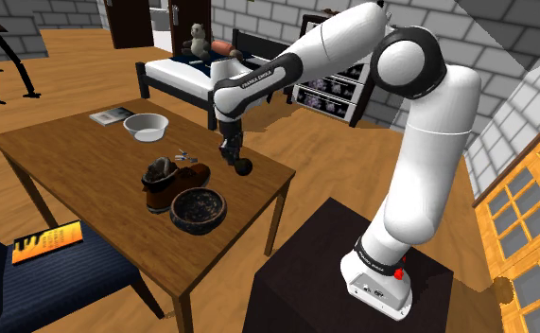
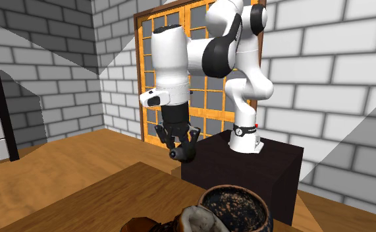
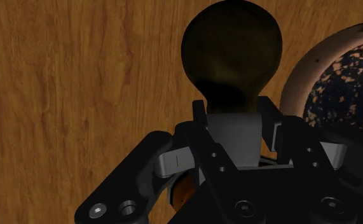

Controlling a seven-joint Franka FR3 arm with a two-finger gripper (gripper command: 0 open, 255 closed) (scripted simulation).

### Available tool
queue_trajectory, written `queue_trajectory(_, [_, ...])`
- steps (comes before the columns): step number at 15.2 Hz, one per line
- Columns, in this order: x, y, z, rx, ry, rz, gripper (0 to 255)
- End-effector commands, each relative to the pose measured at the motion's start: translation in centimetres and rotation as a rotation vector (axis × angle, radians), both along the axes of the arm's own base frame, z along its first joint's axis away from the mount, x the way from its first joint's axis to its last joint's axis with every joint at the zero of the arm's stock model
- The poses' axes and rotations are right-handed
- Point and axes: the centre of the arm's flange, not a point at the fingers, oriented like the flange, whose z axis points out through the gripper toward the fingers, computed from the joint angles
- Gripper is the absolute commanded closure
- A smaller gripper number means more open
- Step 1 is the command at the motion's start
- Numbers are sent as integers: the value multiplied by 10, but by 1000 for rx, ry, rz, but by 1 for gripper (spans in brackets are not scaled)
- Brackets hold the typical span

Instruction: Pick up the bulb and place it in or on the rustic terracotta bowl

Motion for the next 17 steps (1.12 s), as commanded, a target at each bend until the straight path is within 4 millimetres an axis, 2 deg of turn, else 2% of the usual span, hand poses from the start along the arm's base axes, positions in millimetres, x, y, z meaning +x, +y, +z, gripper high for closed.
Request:
queue_trajectory(1, [-3, 28, 1, 0, 0, -2, 255])
queue_trajectory(12, [-9, 173, 1, 0, 0, -2, 255])
queue_trajectory(13, [-10, 181, 1, 0, 0, -2, 255])
queue_trajectory(17, [-10, 181, -20, 0, 0, -2, 255])
